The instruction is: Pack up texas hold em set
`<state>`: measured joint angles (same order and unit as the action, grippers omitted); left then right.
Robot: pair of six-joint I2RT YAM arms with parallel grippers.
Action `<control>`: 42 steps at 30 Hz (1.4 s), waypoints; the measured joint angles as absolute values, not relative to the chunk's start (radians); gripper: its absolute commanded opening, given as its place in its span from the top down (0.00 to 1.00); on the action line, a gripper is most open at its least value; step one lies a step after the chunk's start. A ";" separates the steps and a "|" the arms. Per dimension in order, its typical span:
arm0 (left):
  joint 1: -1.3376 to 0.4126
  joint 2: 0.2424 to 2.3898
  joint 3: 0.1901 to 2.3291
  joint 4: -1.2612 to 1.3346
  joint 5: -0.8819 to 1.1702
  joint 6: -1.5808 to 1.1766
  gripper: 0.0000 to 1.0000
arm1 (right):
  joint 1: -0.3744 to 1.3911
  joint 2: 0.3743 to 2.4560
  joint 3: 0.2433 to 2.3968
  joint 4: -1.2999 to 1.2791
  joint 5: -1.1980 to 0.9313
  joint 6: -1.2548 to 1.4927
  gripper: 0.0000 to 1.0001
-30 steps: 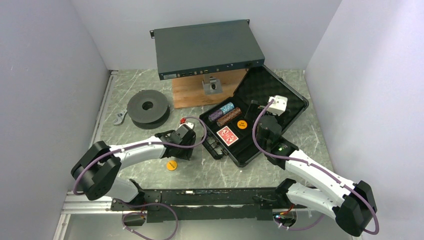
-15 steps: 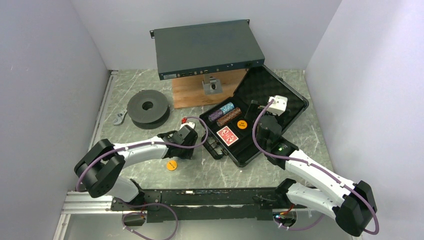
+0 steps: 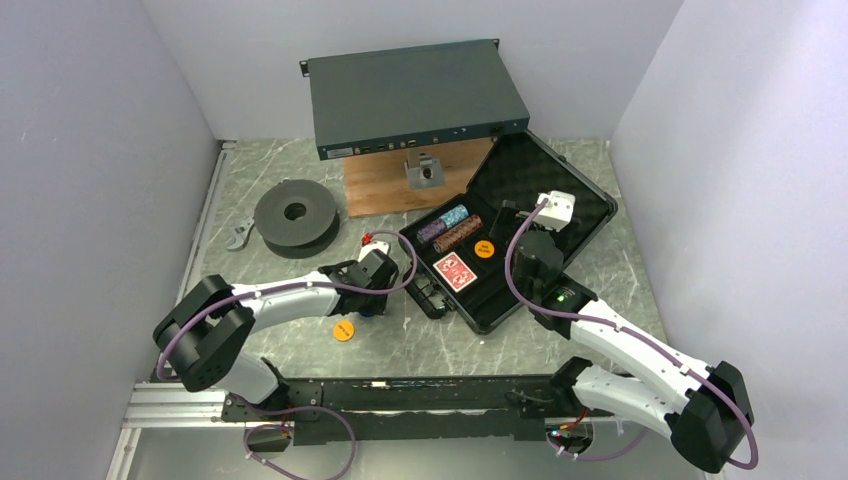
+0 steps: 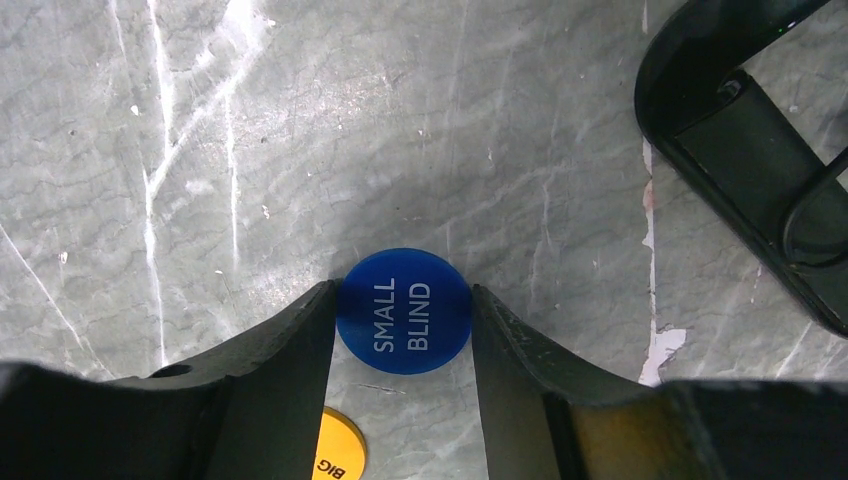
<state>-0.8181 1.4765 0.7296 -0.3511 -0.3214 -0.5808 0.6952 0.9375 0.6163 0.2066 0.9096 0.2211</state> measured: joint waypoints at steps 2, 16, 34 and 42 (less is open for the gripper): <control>-0.818 1.477 0.729 -0.351 -0.324 -0.588 0.57 | 0.695 0.937 0.616 0.207 0.910 0.221 0.00; -0.834 1.474 0.738 -0.378 -0.339 -0.596 0.74 | 0.695 0.937 0.616 0.207 0.910 0.221 0.00; -0.863 1.475 0.838 -0.534 -0.348 -0.592 0.78 | 0.695 0.934 0.616 0.207 0.910 0.221 0.00; -0.874 1.475 0.924 -0.567 -0.348 -0.579 0.79 | 0.694 0.925 0.616 0.207 0.910 0.221 0.00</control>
<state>-0.8738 1.4746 0.9237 -0.5667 -0.3485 -0.5793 0.6945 0.9253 0.6163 0.2066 0.9100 0.2211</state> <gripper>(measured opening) 0.526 0.994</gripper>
